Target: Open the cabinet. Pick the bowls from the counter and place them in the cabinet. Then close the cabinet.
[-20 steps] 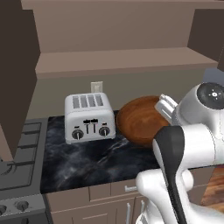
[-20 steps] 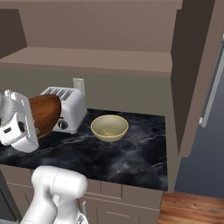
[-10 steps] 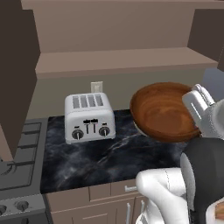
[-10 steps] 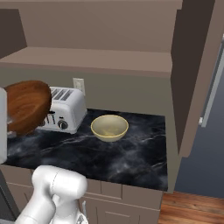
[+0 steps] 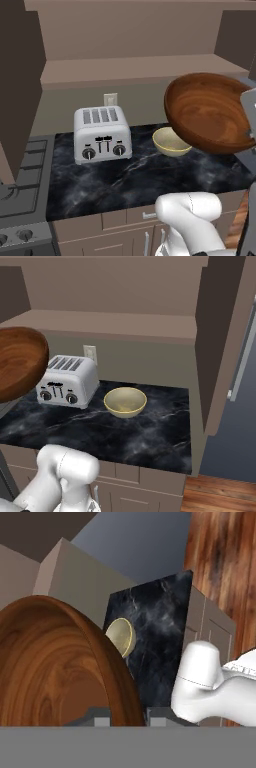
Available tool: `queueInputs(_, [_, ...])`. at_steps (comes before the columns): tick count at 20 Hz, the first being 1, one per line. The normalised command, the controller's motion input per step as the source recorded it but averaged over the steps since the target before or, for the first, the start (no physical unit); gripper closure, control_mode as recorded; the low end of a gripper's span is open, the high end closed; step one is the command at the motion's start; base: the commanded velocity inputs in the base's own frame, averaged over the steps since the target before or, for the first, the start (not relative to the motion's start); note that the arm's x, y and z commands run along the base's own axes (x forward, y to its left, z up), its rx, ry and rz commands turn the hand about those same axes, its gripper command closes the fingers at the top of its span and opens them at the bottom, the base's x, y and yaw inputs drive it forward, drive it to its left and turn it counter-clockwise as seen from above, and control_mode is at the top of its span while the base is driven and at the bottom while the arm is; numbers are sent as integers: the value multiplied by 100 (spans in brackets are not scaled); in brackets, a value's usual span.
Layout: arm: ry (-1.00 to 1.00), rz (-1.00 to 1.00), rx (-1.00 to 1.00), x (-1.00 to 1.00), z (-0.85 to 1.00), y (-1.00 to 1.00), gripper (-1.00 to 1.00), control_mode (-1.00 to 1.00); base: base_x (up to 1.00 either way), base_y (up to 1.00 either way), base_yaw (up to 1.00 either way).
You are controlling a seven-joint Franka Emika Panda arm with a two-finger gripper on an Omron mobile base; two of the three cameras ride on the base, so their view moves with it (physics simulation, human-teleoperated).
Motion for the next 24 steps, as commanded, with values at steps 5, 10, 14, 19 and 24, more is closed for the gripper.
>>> queueInputs(5, [-4,0,1,8,15,0,100,-100,0,0,0])
queueInputs(10, [-12,0,0,19,7,0,100,-100,0,0,0])
queueInputs(14, [-24,0,0,31,0,0,100,-100,0,0,0])
queueInputs(19, [-20,0,0,47,0,0,100,-100,0,0,0])
queueInputs(24, [-5,0,0,55,0,0,100,-100,0,0,0])
